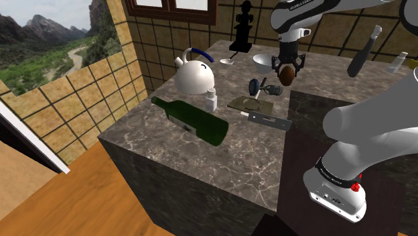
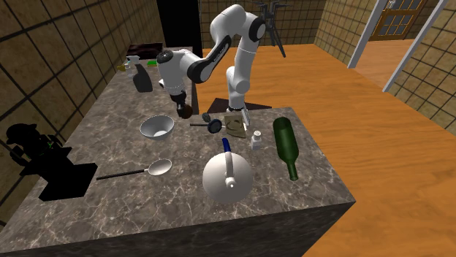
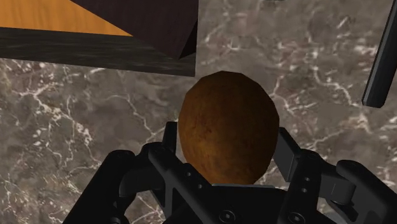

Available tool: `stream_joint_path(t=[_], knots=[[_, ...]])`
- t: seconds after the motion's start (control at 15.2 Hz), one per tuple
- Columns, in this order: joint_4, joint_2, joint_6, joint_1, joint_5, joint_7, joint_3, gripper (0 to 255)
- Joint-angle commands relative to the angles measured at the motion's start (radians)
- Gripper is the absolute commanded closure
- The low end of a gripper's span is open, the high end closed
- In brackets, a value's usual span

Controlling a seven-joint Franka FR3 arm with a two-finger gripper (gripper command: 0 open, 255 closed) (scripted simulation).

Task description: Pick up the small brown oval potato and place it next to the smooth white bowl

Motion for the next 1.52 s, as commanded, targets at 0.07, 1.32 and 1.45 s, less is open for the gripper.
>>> stream_joint_path(t=[0.07, 1.32, 1.45], knots=[[-0.017, 0.009, 0.018, 0.0, -0.002, 0.006, 0.003, 255], [0.111, 0.009, -0.109, 0.0, 0.0, 0.006, 0.005, 0], [0.111, 0.009, -0.109, 0.0, 0.0, 0.006, 0.005, 0]])
